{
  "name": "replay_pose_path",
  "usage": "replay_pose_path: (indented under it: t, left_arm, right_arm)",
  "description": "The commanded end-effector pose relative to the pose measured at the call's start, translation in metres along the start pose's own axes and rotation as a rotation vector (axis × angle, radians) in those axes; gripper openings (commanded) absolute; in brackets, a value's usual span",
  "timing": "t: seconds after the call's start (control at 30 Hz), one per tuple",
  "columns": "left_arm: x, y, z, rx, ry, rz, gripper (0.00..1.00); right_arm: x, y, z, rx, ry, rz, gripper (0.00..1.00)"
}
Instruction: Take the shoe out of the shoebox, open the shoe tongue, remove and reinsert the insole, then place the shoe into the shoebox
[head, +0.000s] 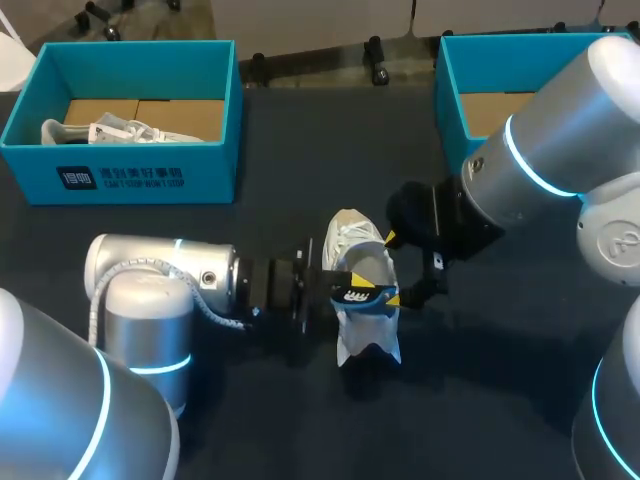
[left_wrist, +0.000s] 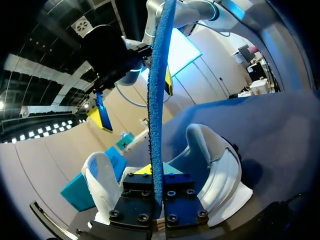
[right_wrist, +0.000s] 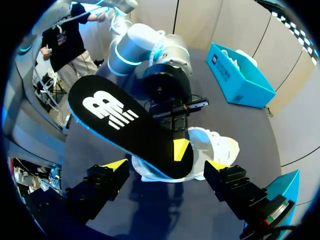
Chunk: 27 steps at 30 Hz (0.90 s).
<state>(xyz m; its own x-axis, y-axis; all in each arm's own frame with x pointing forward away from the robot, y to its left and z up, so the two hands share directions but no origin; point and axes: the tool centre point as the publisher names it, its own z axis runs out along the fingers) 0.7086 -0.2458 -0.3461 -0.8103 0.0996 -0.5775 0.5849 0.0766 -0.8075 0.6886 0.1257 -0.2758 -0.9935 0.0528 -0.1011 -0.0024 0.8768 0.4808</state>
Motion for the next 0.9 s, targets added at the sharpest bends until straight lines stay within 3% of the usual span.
replay_pose_path:
  t: [0.03, 0.07, 0.13, 0.6, 0.9]
  left_arm:
    - [0.002, -0.003, 0.003, -0.012, -0.005, -0.002, 0.15]
    - [0.002, -0.006, 0.002, -0.011, -0.005, -0.002, 0.42]
    - [0.001, -0.010, 0.000, -0.004, -0.007, 0.001, 0.53]
    - [-0.004, -0.043, -0.011, 0.039, -0.010, 0.042, 0.42]
    - [0.001, -0.053, -0.025, -0.018, 0.014, 0.041, 0.42]
  right_arm:
    - [0.001, 0.000, 0.002, 0.000, -0.002, 0.000, 1.00]
    - [0.001, 0.000, 0.002, 0.000, -0.002, 0.000, 1.00]
    - [0.001, 0.000, 0.002, 0.000, -0.002, 0.000, 1.00]
    - [0.001, 0.000, 0.002, 0.000, -0.002, 0.000, 1.00]
    - [0.001, 0.000, 0.002, 0.000, -0.002, 0.000, 1.00]
